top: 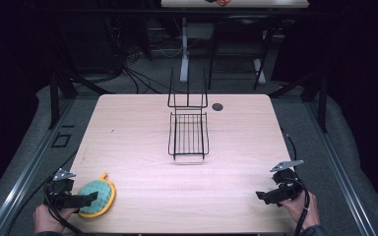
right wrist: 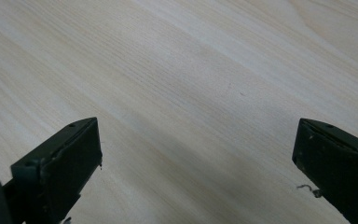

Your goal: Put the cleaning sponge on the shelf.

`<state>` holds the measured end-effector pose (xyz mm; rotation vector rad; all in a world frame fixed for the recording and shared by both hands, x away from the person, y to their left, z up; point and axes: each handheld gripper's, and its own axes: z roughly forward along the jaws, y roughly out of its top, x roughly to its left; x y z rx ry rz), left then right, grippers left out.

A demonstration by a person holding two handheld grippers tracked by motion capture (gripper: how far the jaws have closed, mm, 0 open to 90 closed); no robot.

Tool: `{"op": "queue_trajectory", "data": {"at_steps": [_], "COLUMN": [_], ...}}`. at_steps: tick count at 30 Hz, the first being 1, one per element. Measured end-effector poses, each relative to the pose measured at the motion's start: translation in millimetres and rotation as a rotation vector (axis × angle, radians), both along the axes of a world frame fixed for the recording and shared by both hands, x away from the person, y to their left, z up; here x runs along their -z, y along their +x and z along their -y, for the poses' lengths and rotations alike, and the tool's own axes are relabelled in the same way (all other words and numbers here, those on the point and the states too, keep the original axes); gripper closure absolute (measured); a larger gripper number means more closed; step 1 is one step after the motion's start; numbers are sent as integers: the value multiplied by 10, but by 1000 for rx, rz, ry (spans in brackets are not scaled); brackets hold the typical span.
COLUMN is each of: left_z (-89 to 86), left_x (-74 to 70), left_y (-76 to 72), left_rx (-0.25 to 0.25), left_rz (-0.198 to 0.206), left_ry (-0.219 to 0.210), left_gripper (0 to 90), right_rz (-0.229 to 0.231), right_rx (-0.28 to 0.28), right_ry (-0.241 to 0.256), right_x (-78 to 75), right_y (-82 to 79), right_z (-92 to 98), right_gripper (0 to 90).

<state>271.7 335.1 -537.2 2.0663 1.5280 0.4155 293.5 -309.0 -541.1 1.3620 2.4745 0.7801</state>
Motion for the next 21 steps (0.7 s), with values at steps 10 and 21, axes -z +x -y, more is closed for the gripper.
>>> {"op": "queue_trajectory", "data": {"at_steps": [10, 21], "left_z": [-34, -130], "left_x": [56, 138], "left_y": [35, 31], "left_rx": [-16, -71], "left_rz": [-11, -32], "left_ry": [-20, -93], "left_gripper": [144, 442], "right_rz": [-13, -23], "right_rx": [-6, -1], "right_ry": [38, 63], "right_x": [-9, -29], "right_y": [12, 4], "right_z": [4, 14], "right_gripper": [7, 24]}}
